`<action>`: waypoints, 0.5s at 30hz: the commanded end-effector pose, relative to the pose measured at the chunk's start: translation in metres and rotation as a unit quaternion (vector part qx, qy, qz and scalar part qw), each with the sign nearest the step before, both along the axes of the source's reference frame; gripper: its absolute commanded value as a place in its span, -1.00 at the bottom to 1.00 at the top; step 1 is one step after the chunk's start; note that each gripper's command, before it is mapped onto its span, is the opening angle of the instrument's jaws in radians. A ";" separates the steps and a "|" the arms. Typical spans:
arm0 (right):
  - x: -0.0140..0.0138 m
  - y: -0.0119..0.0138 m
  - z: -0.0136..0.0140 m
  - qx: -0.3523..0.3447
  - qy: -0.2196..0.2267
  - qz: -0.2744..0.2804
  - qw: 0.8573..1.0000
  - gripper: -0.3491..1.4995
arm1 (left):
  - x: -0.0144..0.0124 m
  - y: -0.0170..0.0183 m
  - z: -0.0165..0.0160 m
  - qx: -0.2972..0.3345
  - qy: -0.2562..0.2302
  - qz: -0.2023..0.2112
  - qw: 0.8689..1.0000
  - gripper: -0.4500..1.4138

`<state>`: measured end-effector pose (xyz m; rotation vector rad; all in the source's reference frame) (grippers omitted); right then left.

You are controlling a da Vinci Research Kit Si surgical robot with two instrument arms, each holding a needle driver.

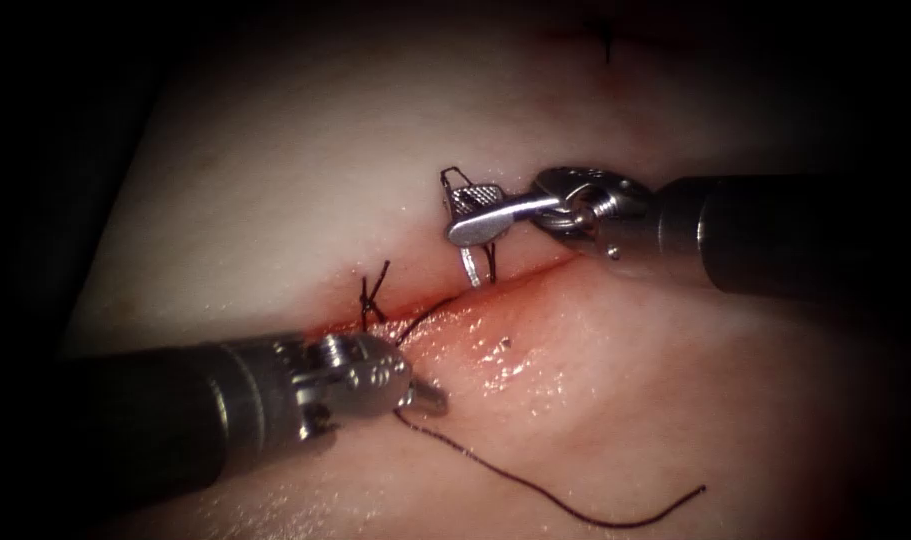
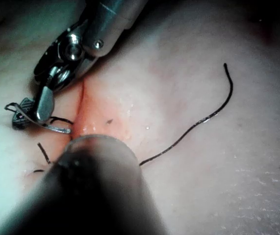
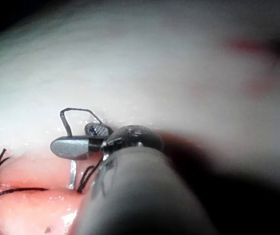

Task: Wound Closure
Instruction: Throw suture through skin below incision with right needle driver

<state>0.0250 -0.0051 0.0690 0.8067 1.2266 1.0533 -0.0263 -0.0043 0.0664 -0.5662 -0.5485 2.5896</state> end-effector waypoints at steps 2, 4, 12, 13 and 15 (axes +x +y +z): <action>0.0014 0.0002 0.0003 0.000 0.008 -0.007 1.000 0.75 | -0.0006 0.0002 0.0005 -0.001 -0.001 0.000 1.000 -1.00; 0.0017 0.0001 0.0002 0.001 0.014 -0.013 1.000 0.71 | -0.0006 0.0002 0.0005 -0.001 -0.001 0.000 1.000 -1.00; 0.0019 -0.0008 -0.0005 0.011 0.018 -0.025 0.999 -0.72 | -0.0006 0.0002 0.0005 0.000 0.000 0.001 1.000 -1.00; 0.0018 -0.0009 -0.0006 0.039 0.008 -0.030 0.999 -1.00 | -0.0006 0.0002 0.0005 0.000 0.000 0.001 1.000 -1.00; 0.0018 -0.0010 -0.0007 0.088 -0.027 -0.049 0.995 -1.00 | -0.0006 0.0002 0.0005 0.000 0.000 0.001 1.000 -1.00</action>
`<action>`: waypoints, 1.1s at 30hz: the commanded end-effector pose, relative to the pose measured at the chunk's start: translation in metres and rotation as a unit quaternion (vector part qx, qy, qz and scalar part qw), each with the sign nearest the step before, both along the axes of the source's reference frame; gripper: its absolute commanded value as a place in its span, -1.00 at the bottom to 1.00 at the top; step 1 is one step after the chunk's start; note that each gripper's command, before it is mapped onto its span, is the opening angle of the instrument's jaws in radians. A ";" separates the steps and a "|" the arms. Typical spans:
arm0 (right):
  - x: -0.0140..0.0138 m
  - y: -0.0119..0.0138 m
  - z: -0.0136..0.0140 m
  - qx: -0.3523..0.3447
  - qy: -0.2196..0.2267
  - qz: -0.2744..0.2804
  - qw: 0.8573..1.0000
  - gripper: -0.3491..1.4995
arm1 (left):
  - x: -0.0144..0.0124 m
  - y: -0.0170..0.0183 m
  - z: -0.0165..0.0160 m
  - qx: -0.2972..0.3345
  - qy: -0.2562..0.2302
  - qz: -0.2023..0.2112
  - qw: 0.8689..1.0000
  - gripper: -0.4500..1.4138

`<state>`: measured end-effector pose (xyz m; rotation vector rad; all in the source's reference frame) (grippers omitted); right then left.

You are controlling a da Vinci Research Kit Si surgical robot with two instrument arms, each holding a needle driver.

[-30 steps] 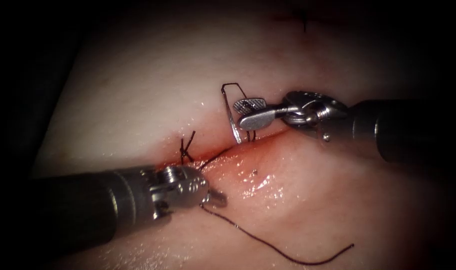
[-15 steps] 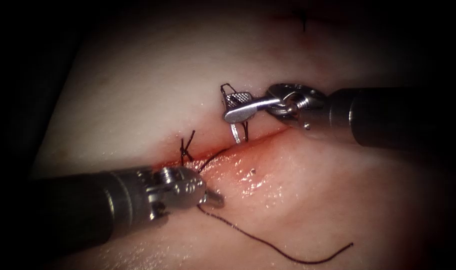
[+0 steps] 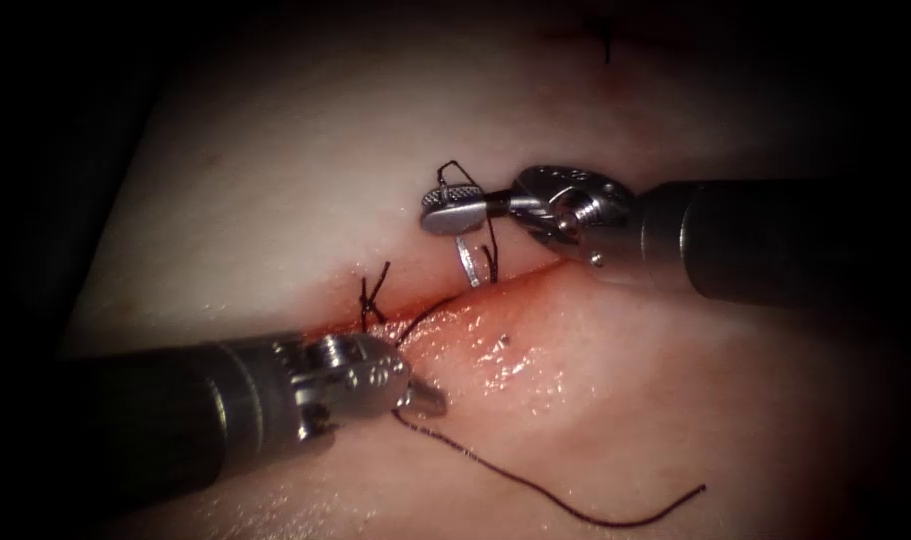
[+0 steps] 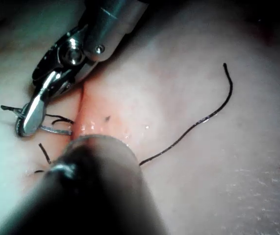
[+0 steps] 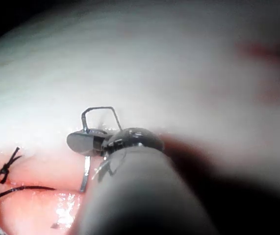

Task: Wound Closure
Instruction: Throw suture through skin below incision with right needle driver

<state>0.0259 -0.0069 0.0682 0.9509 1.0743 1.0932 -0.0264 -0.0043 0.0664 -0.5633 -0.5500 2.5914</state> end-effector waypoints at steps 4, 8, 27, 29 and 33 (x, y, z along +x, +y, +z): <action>0.0006 0.0003 -0.0001 0.100 0.012 -0.005 0.995 -1.00 | -0.0005 0.0002 0.0006 0.000 -0.001 0.001 1.000 -1.00; 0.0005 -0.0006 -0.0008 0.122 0.036 -0.016 0.992 -1.00 | -0.0003 0.0003 0.0005 0.001 -0.001 -0.001 1.000 -1.00; 0.0002 -0.0043 -0.0043 0.436 0.059 -0.010 0.898 -1.00 | -0.0006 0.0005 0.0005 0.002 -0.001 -0.002 1.000 -1.00; 0.0003 -0.0048 -0.0047 0.439 0.073 -0.013 0.895 -1.00 | -0.0006 0.0006 0.0005 0.003 -0.001 -0.002 1.000 -1.00; 0.0007 -0.0061 -0.0059 0.466 0.095 -0.016 0.880 -1.00 | -0.0007 0.0006 0.0005 0.003 0.000 -0.003 1.000 -1.00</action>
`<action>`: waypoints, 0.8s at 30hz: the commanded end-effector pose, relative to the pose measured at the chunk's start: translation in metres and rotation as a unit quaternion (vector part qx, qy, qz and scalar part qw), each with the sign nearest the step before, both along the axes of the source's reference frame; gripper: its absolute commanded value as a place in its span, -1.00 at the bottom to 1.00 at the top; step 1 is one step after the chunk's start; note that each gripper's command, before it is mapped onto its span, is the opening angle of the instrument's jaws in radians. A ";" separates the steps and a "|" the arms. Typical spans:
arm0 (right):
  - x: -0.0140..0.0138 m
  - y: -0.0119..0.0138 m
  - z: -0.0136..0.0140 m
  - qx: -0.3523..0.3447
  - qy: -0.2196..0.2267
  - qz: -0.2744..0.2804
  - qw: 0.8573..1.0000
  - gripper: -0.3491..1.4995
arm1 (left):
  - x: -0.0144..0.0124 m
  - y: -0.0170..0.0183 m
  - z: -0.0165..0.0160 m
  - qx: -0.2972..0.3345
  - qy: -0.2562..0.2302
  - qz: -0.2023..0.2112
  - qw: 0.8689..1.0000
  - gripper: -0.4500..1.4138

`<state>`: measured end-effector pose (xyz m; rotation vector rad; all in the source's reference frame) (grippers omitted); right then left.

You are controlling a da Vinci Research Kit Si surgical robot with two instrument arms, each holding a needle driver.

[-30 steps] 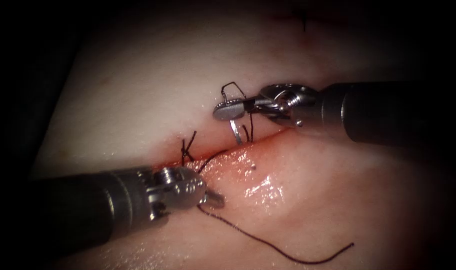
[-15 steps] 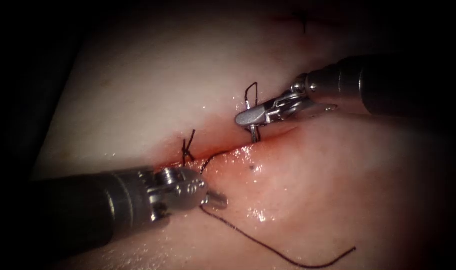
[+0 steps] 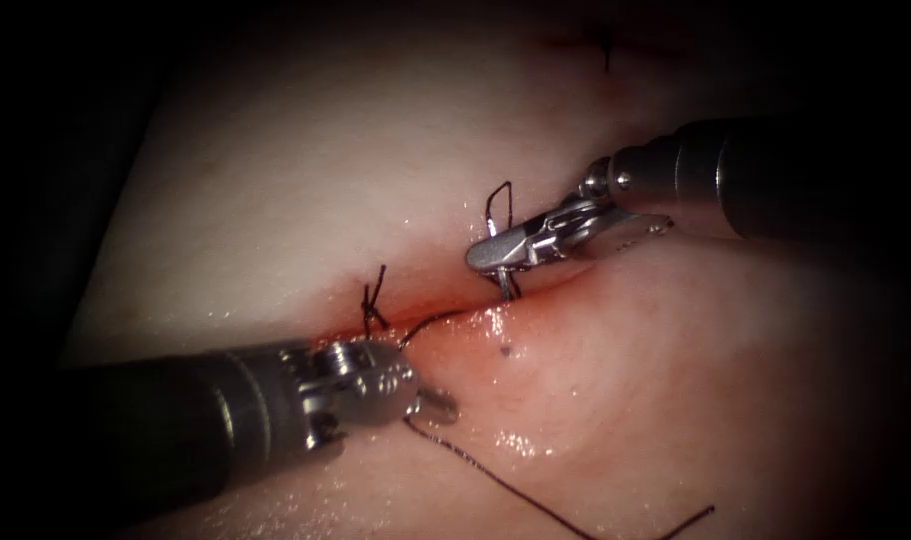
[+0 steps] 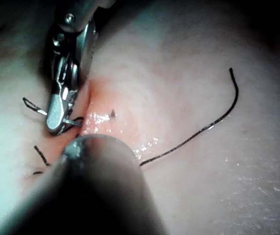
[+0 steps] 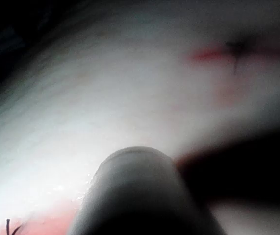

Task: Wound Closure
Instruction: Throw suture through skin below incision with right needle driver

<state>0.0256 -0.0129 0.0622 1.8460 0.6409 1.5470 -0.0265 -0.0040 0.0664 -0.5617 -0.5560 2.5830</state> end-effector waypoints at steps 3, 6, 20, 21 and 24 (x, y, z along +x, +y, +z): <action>0.0009 -0.0007 -0.0007 0.011 0.008 -0.004 1.000 -1.00 | -0.0005 0.0002 0.0005 -0.001 -0.001 0.000 1.000 -1.00; 0.0009 -0.0013 -0.0011 0.023 0.012 -0.006 1.000 -1.00 | -0.0005 0.0002 0.0005 -0.001 -0.001 0.000 1.000 -1.00; -0.0001 -0.0022 -0.0021 0.045 -0.016 0.007 0.999 -1.00 | -0.0006 0.0004 0.0004 0.001 -0.001 0.000 1.000 -1.00; -0.0002 -0.0019 -0.0019 0.045 -0.018 0.012 0.999 -1.00 | -0.0007 0.0006 0.0003 0.001 0.001 -0.001 1.000 -1.00; 0.0000 -0.0008 -0.0012 -0.054 -0.020 0.047 0.997 0.65 | -0.0012 0.0006 -0.0007 -0.007 -0.009 -0.011 1.000 -1.00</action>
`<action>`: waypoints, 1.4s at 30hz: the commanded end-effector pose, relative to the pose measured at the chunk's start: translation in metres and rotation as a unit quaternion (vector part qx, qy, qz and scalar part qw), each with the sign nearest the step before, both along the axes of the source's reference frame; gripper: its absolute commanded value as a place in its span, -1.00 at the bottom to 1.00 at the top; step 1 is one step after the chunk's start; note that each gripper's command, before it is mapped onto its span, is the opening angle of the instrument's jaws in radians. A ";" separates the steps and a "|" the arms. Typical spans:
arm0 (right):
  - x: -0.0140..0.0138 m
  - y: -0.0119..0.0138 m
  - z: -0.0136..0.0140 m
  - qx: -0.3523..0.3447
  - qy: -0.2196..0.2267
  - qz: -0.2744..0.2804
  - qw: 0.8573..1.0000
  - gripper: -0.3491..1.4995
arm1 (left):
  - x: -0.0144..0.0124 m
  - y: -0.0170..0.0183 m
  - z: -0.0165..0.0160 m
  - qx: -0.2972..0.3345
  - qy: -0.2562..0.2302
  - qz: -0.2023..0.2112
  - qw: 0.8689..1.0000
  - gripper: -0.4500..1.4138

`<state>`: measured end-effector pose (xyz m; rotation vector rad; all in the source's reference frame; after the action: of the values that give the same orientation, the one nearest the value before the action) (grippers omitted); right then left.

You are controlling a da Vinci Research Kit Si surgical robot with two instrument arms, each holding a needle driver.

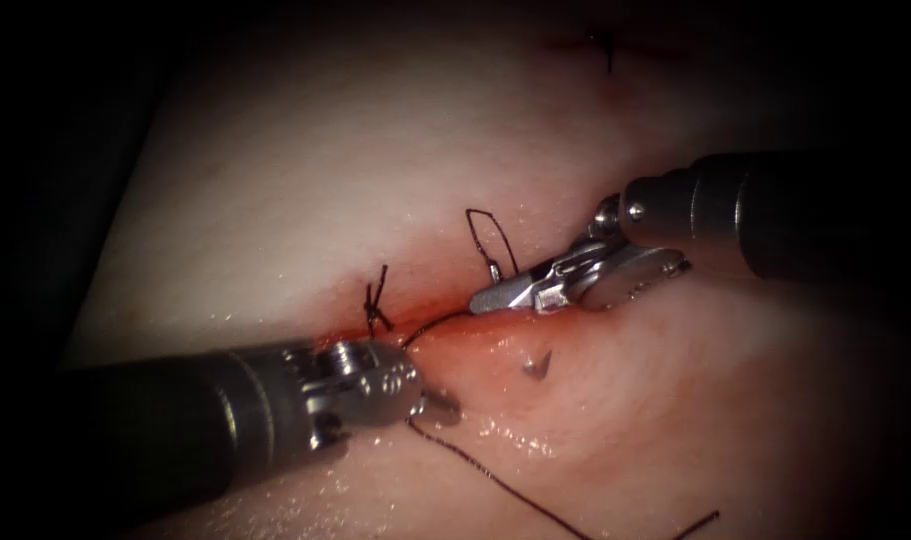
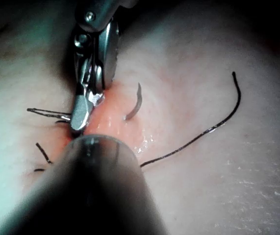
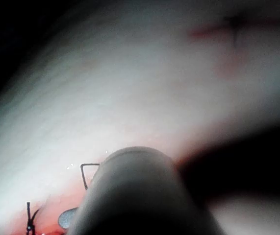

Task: Wound Closure
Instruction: Throw suture through skin below incision with right needle driver, then pull needle through skin with left hand

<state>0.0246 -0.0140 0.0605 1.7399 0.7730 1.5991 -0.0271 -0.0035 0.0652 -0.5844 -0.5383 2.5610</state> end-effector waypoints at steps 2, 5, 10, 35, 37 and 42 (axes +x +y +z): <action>0.0011 0.0009 0.0011 -0.074 0.012 0.026 0.997 0.80 | -0.0008 0.0000 0.0000 -0.006 -0.004 0.003 1.000 -1.00; 0.0002 0.0015 0.0018 -0.131 0.017 0.045 0.990 0.75 | -0.0012 0.0001 -0.0007 -0.022 -0.015 0.007 1.000 -1.00; -0.0031 0.0038 0.0026 -0.192 -0.002 0.063 0.979 0.73 | -0.0019 0.0009 -0.0021 -0.097 -0.060 -0.005 0.993 -0.86; -0.0141 0.0043 -0.0013 -0.244 0.000 0.064 0.968 0.56 | -0.0066 0.0035 -0.0020 -0.282 -0.142 -0.067 0.947 -0.33; -0.0140 0.0041 -0.0013 -0.249 0.005 0.074 0.966 0.60 | -0.0066 0.0035 -0.0016 -0.283 -0.142 -0.067 0.946 -0.37; -0.0141 0.0041 -0.0020 -0.279 0.020 0.103 0.955 0.71 | -0.0066 0.0038 -0.0010 -0.281 -0.150 -0.059 0.946 -0.62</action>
<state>0.0097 -0.0098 0.0582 1.3055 1.3252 1.2959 -0.0333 0.0001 0.0638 -1.1812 0.1410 2.5060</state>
